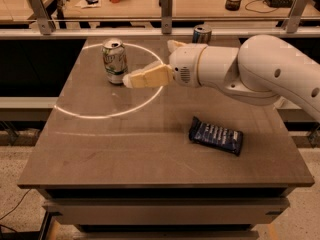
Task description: Knock 7up can over
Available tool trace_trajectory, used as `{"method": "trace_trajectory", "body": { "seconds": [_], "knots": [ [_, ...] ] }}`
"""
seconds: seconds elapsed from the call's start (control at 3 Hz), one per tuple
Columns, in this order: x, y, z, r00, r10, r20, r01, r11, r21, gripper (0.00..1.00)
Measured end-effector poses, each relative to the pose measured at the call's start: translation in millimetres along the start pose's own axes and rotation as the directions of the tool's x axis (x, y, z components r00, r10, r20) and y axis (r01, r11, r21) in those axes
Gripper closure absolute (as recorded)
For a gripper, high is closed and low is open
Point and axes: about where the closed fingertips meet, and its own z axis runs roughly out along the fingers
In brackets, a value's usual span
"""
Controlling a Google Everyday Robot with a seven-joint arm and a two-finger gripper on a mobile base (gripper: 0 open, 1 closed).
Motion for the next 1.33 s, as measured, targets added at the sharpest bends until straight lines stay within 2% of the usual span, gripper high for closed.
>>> {"method": "trace_trajectory", "body": {
  "seconds": [0.33, 0.67, 1.33],
  "knots": [
    [10.1, 0.9, 11.2, 1.0, -0.007, -0.015, 0.007, 0.9998, -0.017, 0.0],
    [21.1, -1.7, 27.3, 1.0, -0.021, 0.008, 0.021, 0.9992, -0.033, 0.0],
    [46.3, -10.2, 62.8, 1.0, -0.013, -0.007, 0.014, 0.9998, 0.013, 0.0]
  ]
}}
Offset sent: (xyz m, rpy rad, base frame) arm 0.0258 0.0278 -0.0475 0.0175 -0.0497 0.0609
